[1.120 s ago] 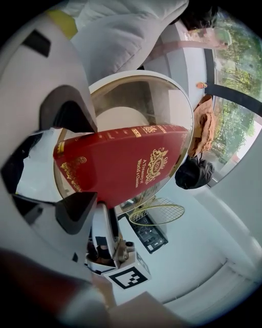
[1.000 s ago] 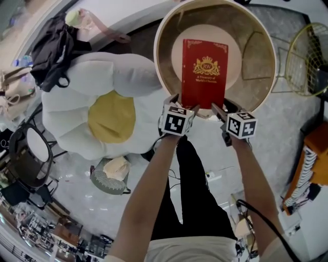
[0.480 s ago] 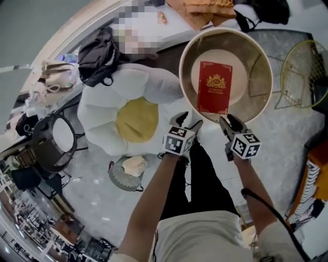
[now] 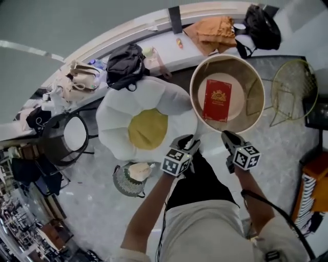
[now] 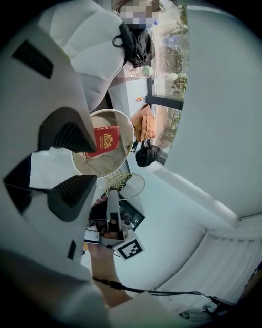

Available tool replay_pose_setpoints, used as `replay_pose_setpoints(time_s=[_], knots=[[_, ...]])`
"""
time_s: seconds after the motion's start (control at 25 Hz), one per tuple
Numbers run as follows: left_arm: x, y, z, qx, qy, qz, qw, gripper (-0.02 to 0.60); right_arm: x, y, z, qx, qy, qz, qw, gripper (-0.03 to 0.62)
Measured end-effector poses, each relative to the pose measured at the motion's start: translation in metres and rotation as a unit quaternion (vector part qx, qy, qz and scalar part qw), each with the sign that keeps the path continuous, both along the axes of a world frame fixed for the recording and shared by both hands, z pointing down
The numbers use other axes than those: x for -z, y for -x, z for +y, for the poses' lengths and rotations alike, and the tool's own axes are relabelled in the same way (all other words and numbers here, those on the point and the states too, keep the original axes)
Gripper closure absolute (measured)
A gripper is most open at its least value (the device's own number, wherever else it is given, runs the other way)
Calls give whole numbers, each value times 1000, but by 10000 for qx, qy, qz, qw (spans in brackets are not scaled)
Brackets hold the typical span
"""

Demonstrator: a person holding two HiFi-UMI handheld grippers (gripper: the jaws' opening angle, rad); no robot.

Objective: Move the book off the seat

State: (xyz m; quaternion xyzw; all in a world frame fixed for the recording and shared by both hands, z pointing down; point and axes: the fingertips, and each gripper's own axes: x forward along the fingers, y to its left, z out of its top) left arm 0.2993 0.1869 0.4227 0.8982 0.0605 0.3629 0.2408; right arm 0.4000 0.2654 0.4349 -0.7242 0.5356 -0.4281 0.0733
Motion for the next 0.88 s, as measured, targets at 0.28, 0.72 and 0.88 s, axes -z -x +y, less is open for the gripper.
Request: replay_pose_setpoints(time_s=[0.28,0.72,0.88], knots=[[53,42,16,-55,-205,315,9993,478,60,30,19,136,-210,315,9992,540],[143,92,52,-239,-714,863,9934,506,168,88,68,668,-654,1196,9884,543],[166,101,63,-261,-769,1056,9911,527,192,102,92,607,-662,1393,9862,543]])
